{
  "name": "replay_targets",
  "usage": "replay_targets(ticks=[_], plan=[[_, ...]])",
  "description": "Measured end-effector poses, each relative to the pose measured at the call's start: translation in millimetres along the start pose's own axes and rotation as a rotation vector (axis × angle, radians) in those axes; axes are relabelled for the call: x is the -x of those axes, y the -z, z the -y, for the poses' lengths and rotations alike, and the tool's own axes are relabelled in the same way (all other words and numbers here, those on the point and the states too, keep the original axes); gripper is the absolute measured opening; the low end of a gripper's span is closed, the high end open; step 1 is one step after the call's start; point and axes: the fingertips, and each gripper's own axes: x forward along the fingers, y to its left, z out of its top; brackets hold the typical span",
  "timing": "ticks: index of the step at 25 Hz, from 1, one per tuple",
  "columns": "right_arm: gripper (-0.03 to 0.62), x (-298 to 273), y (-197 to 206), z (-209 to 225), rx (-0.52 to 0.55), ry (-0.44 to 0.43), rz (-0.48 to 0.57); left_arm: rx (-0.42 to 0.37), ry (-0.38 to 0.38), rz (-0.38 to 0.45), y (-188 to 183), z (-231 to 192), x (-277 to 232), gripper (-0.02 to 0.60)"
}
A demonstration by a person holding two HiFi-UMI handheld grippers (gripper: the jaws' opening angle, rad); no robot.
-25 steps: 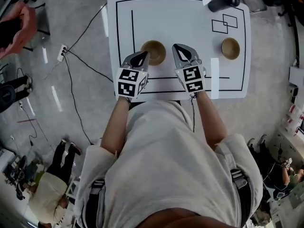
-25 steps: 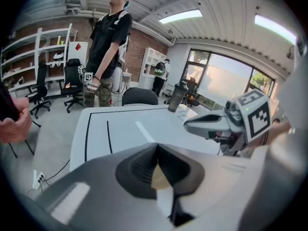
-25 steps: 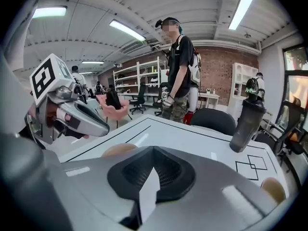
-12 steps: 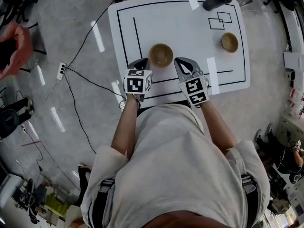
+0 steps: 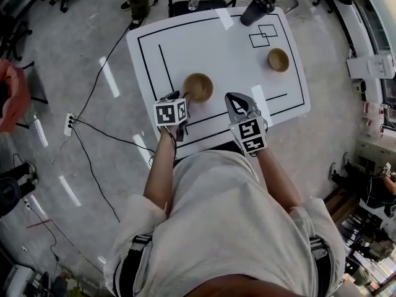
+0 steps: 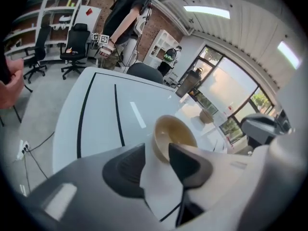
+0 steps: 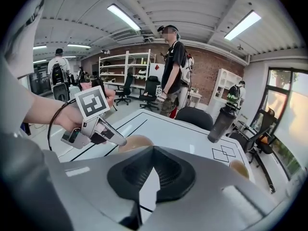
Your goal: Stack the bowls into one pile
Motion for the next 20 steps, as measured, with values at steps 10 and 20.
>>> replay_targets(ticks=[10,20], plan=[[-0.002,22,5,17,-0.050,0.096,-0.009,0.112,0.136,-0.008,-4,10,-6,0.017],[-0.002,16,-15,-4,-0.047,0.062,0.015,0.100,0.145,0.063,-8,10,35,0.023]])
